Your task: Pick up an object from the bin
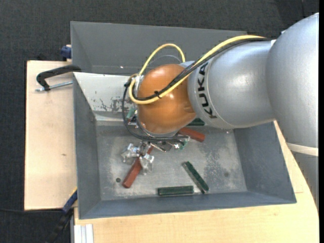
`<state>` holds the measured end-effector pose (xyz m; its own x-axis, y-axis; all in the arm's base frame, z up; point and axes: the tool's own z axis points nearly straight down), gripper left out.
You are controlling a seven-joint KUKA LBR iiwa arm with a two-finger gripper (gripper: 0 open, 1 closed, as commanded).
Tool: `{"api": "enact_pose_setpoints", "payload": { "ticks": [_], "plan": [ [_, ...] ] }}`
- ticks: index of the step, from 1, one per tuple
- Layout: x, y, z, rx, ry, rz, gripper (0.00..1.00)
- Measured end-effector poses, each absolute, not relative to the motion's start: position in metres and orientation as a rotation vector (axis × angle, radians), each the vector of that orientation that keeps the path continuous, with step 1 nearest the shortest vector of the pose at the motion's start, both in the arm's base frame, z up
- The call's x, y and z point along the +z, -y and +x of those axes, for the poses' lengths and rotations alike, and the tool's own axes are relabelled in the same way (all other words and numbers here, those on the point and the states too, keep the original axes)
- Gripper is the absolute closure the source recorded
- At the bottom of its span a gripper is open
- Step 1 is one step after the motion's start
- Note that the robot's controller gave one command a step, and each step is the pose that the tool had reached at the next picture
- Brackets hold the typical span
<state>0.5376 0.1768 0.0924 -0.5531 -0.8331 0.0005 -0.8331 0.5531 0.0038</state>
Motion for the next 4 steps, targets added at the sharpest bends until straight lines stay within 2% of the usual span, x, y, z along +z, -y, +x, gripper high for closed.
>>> {"api": "enact_pose_setpoints", "payload": {
  "ticks": [2, 4],
  "plan": [
    [0.134, -0.178, 0.539, -0.002, 2.775, 1.487, 1.0],
    [0.156, -0.178, 0.539, -0.002, 2.775, 1.486, 1.0]
  ]
}}
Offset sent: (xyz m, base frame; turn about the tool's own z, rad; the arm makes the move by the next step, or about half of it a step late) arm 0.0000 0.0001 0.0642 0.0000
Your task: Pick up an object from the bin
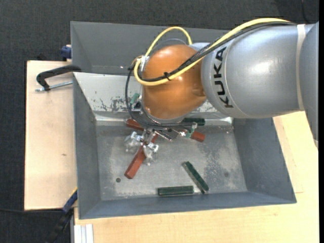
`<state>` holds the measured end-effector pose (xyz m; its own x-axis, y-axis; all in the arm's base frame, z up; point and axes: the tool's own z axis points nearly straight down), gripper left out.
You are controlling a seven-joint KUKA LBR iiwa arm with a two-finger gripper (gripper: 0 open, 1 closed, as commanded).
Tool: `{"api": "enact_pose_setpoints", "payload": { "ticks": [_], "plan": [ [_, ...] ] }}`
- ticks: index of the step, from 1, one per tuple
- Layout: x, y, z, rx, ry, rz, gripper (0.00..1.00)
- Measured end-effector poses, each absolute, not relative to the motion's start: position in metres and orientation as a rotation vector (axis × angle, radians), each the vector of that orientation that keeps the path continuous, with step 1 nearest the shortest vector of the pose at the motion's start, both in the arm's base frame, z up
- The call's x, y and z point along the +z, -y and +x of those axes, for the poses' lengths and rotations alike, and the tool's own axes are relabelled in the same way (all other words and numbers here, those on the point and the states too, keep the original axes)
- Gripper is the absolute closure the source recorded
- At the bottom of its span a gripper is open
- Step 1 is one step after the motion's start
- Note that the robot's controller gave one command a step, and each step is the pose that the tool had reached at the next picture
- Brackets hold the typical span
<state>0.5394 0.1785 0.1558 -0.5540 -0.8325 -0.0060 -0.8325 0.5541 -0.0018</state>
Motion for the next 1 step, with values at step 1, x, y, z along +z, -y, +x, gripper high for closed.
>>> {"api": "enact_pose_setpoints", "payload": {
  "ticks": [1],
  "plan": [
    [0.1651, -0.1789, 0.54, 0.001, -2.763, -1.479, 1.0]
  ]
}}
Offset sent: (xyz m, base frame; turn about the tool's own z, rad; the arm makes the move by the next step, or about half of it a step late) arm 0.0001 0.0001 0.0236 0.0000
